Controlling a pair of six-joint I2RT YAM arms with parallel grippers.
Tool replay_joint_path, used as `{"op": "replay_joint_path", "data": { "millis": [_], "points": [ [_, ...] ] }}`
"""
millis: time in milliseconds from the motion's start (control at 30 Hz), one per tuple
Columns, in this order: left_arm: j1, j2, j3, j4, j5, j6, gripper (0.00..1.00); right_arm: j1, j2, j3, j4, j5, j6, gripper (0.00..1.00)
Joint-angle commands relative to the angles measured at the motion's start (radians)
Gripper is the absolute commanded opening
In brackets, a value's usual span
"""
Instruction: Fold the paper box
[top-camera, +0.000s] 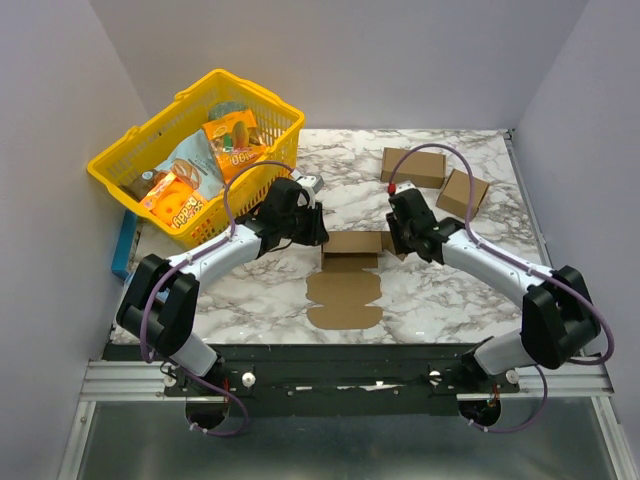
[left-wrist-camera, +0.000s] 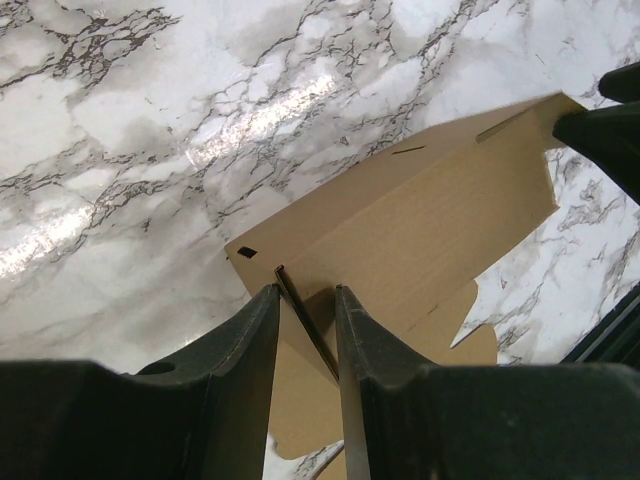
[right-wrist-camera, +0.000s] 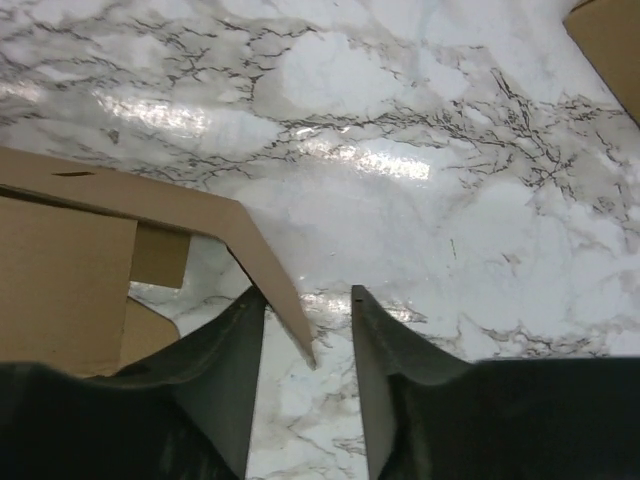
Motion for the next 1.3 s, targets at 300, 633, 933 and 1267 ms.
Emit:
{"op": "replay_joint_path", "data": {
  "millis": [300,633,933,1267],
  "points": [
    [-0.001,0.029,-0.010,-0.042,0.001,0.052,0.36,-0.012,0.104,0.077,-0.008,0.104,-0.024,0.24],
    [-0.001,0.026,-0.003,-0.057,-0.022,0.029,0.36,-0.012,-0.085,0.120,-0.169,0.098,0.101,0.75],
    [-0.001,0.025,-0.001,-0.057,-0.014,0.026,0.36,-0.011,-0.136,0.131,-0.072,-0.439,0.218,0.78],
    [-0.001,0.020,0.000,-0.057,-0.014,0.026,0.36,-0.011,0.008,0.186,-0.037,-0.513,0.247,0.78]
  ]
}}
